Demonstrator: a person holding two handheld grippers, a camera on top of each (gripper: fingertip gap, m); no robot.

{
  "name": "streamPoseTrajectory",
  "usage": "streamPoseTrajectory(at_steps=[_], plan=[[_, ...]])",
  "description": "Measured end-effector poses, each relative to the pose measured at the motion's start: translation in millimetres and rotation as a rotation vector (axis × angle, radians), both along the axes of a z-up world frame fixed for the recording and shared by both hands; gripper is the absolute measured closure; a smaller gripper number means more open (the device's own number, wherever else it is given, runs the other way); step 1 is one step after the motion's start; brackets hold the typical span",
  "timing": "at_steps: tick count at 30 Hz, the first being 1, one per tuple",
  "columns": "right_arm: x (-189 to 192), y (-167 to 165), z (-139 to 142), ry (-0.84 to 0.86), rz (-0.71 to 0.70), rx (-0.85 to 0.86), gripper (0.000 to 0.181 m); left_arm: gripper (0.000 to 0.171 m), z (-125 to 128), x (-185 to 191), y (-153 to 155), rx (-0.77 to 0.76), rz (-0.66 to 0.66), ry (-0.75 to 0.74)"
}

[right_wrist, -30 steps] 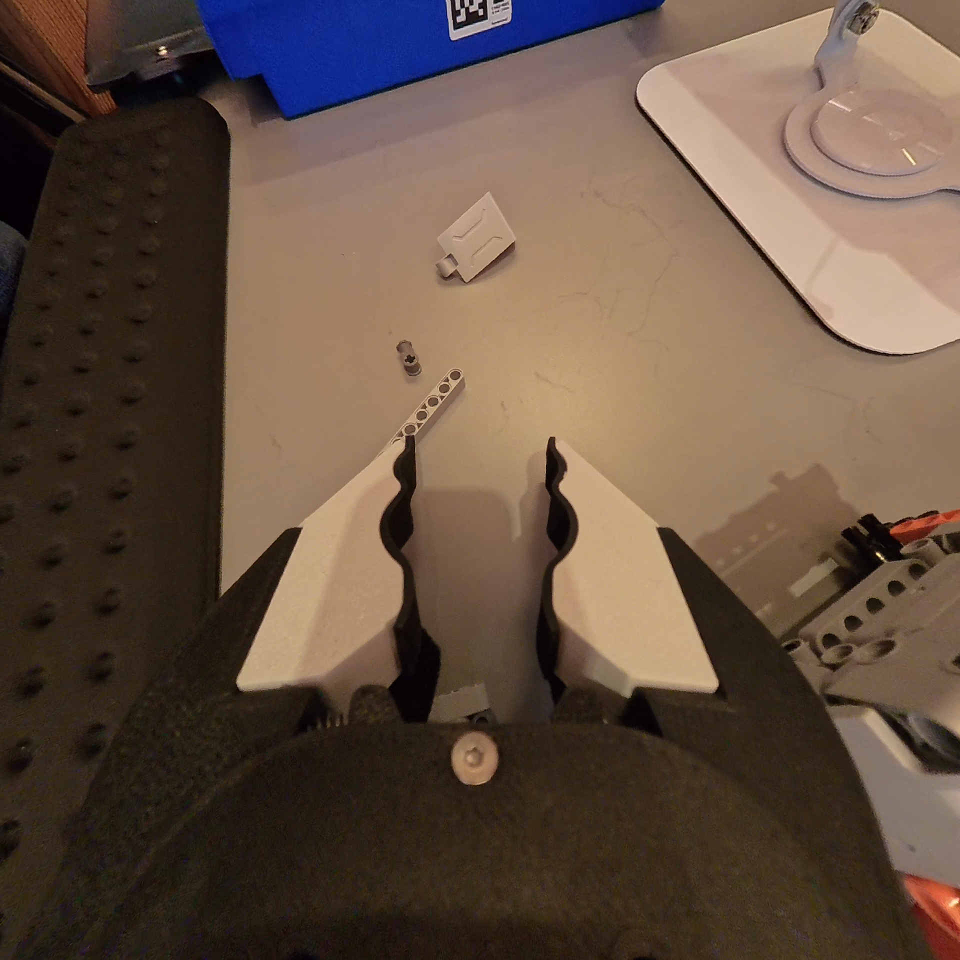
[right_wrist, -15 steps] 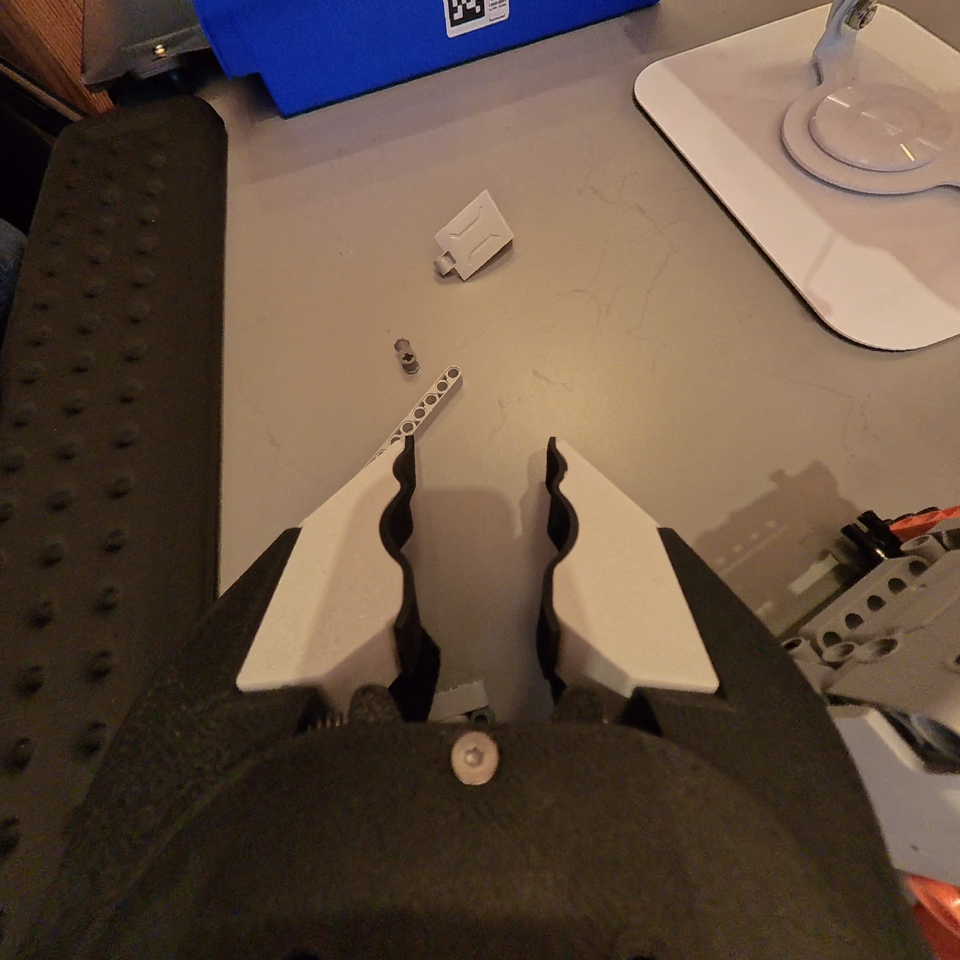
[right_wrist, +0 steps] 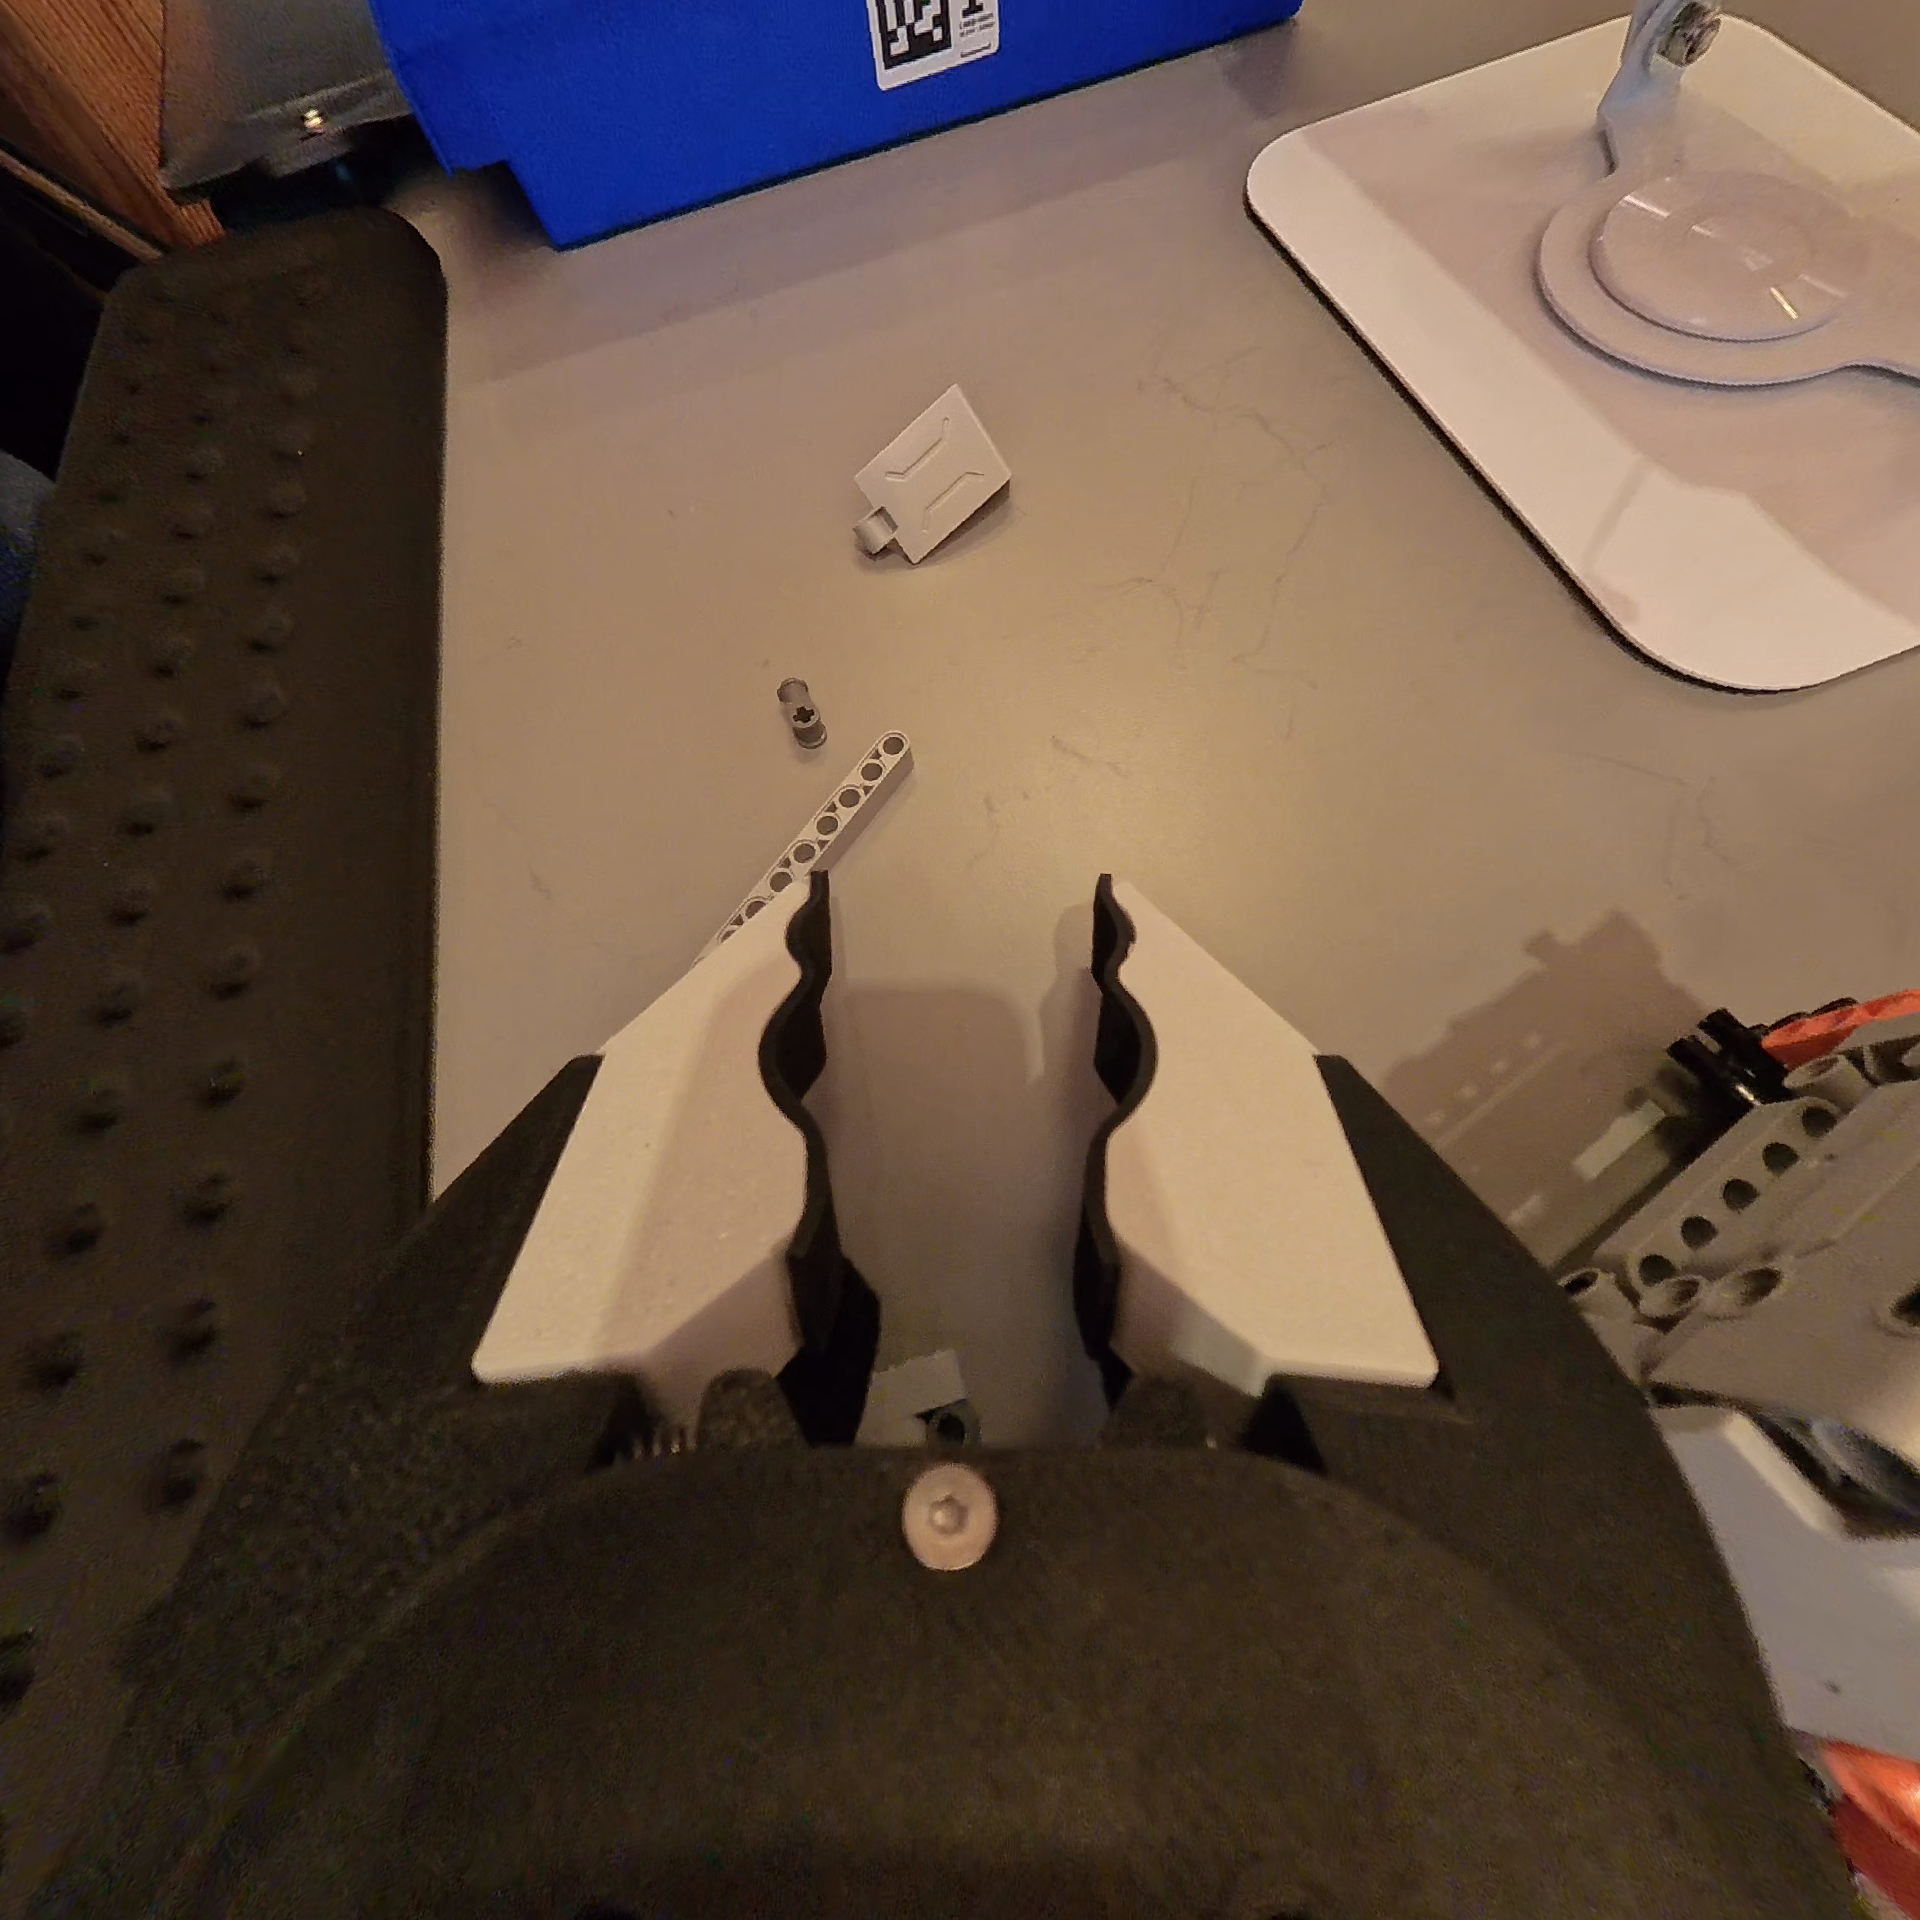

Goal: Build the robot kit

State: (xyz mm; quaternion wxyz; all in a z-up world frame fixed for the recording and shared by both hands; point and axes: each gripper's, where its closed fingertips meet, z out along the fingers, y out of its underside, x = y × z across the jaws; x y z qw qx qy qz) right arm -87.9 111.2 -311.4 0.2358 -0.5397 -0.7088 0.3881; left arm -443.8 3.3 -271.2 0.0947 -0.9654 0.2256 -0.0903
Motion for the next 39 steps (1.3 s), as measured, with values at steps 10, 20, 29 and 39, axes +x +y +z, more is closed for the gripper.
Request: streamPoseTrajectory(at_steps=[10, 20, 29, 39], plan=[[-1, 3, 0, 0.005, -0.017, 0.004, 0.133, 0.135, -22, 101, -33, -0.042, -0.35, -0.084], [-1, 5, -1, -0.002, -0.025, 0.019, 0.133, 0.135, -31, 115, -61, -0.124, -0.42, -0.097], [0, 4, 0, 0.002, -0.02, 0.013, 0.133, 0.141, -49, 124, -71, -0.171, -0.463, -0.058], [0, 4, -1, -0.001, -0.019, 0.012, 0.132, 0.16, -55, 128, -79, -0.178, -0.485, -0.101]])
